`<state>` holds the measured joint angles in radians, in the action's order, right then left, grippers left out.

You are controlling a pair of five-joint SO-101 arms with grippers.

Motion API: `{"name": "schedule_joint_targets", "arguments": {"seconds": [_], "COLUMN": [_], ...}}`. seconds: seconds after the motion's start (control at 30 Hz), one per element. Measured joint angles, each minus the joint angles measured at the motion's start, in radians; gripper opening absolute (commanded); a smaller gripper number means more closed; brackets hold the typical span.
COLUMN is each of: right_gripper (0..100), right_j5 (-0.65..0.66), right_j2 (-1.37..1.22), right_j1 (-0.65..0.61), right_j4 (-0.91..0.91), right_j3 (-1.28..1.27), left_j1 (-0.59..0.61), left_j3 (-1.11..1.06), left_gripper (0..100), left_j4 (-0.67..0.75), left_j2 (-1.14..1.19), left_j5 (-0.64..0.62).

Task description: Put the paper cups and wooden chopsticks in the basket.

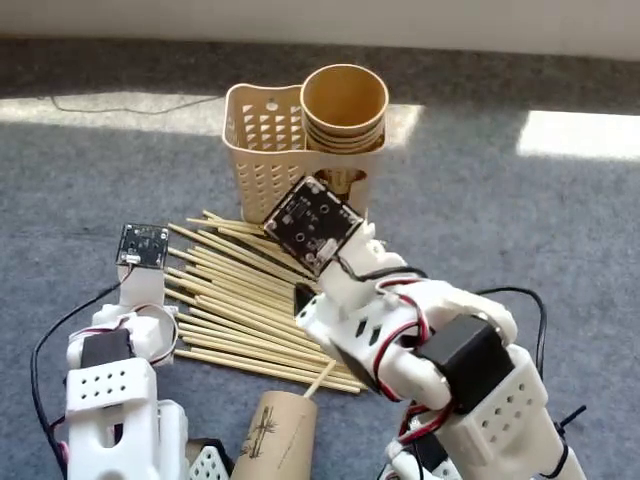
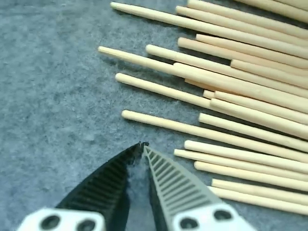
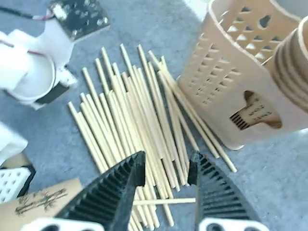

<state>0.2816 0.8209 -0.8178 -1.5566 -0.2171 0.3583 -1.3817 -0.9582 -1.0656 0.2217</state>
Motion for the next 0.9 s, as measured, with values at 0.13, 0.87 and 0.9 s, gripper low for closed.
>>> {"name": "schedule_joint_targets", "arguments": {"seconds": [0.13,0.87,0.9], "right_gripper": [15.6,26.2,29.2], "right_j5": [-0.002,-0.262,-0.276], "right_j2": [0.002,0.014,0.014], "right_j1": [-0.109,-0.707,-0.727], "right_j4": [-0.083,-0.091,-0.086], "right_j3": [0.0,-0.284,-0.287], "left_j1": [0.063,0.302,0.302], "left_j3": [0.0,0.014,0.014], "left_gripper": [0,19,19], "left_j4": [0.012,0.06,0.061], "left_j2": [0.0,0.0,0.0], "left_j5": [0.0,-0.227,-0.227]}}
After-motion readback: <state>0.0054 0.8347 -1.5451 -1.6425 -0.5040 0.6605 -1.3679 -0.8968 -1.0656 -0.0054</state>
